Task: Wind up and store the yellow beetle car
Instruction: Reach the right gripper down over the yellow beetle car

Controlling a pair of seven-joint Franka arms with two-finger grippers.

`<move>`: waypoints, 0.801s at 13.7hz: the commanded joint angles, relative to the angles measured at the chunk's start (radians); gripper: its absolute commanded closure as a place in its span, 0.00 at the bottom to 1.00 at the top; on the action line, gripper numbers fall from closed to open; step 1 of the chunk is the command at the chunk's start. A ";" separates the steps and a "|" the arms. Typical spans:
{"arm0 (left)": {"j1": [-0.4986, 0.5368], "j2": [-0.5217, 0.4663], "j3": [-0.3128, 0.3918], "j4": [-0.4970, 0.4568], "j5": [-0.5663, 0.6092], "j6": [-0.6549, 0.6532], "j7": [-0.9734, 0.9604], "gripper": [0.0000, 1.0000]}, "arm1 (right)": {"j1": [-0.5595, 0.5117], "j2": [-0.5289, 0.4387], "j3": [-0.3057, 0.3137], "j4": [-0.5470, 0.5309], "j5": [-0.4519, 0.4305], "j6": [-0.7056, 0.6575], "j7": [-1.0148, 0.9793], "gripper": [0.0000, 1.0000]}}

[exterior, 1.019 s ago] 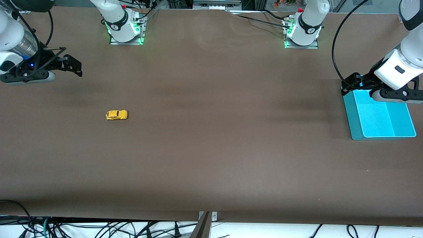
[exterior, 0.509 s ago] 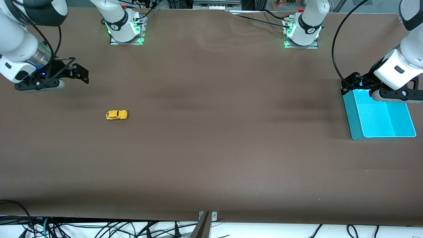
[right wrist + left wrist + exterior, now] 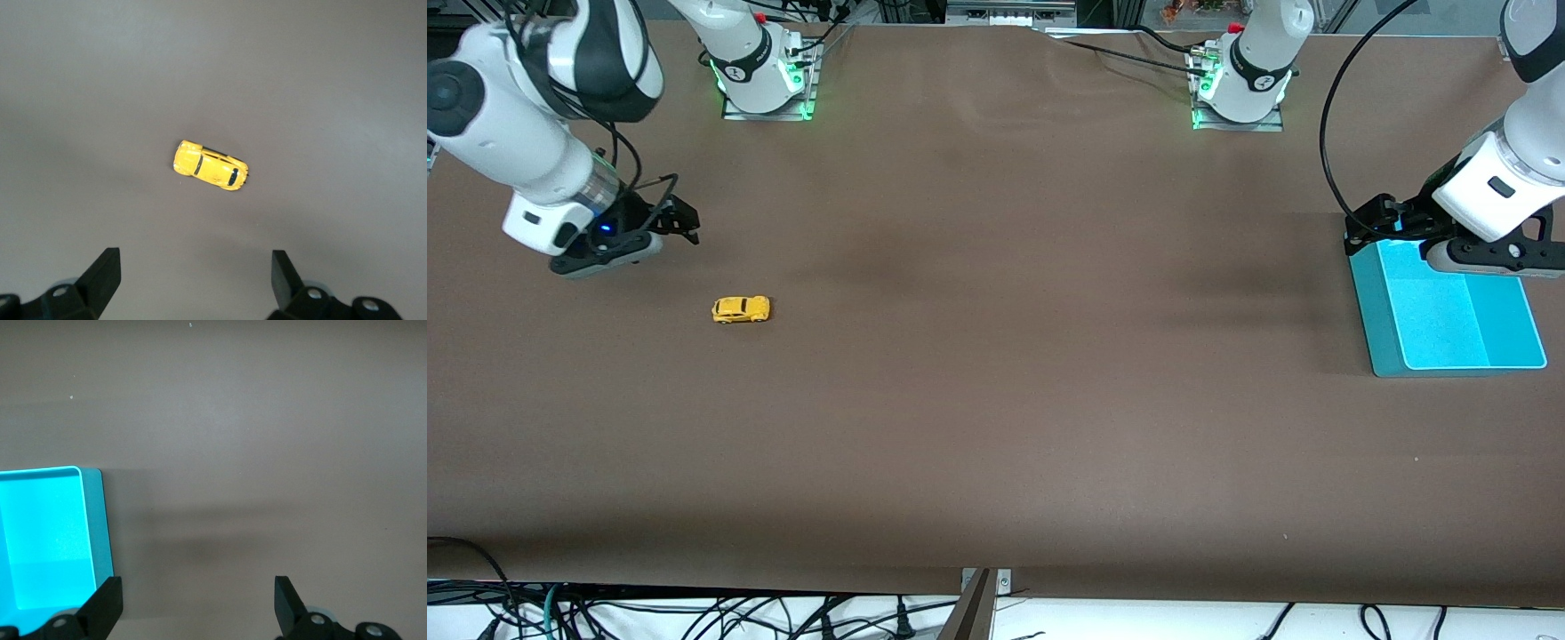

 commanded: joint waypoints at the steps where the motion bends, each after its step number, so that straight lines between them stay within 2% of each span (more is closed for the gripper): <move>1: -0.001 0.013 0.003 0.031 -0.005 -0.021 0.017 0.00 | 0.004 -0.009 0.000 -0.072 -0.013 0.059 -0.213 0.00; 6: -0.001 0.013 0.003 0.031 -0.005 -0.021 0.017 0.00 | 0.004 0.052 0.000 -0.156 -0.014 0.238 -0.633 0.00; 11: -0.001 0.013 0.003 0.031 -0.005 -0.021 0.017 0.00 | 0.002 0.213 0.000 -0.169 -0.014 0.433 -0.906 0.00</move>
